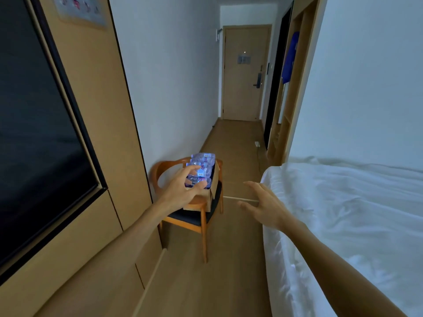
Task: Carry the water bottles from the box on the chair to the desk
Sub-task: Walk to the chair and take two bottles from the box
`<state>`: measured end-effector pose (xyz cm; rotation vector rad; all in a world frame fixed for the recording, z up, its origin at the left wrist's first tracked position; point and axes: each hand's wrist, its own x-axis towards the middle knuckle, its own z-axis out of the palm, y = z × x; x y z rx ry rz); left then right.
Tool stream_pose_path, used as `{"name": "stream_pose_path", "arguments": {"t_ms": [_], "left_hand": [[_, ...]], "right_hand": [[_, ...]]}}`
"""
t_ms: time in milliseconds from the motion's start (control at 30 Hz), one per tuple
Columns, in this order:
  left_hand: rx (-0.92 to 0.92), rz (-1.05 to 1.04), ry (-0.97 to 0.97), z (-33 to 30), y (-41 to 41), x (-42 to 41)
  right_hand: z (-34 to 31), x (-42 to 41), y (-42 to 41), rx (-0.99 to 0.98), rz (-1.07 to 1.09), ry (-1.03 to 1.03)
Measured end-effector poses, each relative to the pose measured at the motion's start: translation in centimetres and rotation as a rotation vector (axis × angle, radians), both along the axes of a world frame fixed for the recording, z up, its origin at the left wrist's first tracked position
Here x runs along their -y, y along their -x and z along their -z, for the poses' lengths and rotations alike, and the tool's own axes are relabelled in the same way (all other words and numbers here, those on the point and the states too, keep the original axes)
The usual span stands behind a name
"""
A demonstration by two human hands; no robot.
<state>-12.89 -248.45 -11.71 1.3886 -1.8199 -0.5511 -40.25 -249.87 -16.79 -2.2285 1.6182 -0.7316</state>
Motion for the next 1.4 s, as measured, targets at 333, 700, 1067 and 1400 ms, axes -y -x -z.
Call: {"name": "stream_pose_path", "arguments": {"t_ms": [333, 700, 1067, 1400], "left_hand": [[-0.026, -0.043, -0.008, 3.7, 1.8, 18.5], [-0.092, -0.052, -0.106, 4.1, 2.0, 39.9], [-0.151, -0.207, -0.147, 8.9, 0.0, 56.3], [-0.187, -0.56, -0.135, 12.1, -0.8, 66.8]], "right_hand": [[3.2, 19.0, 2.2, -0.02, -0.046, -0.036], [4.1, 41.4, 1.4, -0.035, -0.069, -0.088], [7.7, 61.0, -1.6, -0.01, -0.255, -0.177], [10.8, 77.0, -4.9, 0.069, -0.569, -0.329]]}}
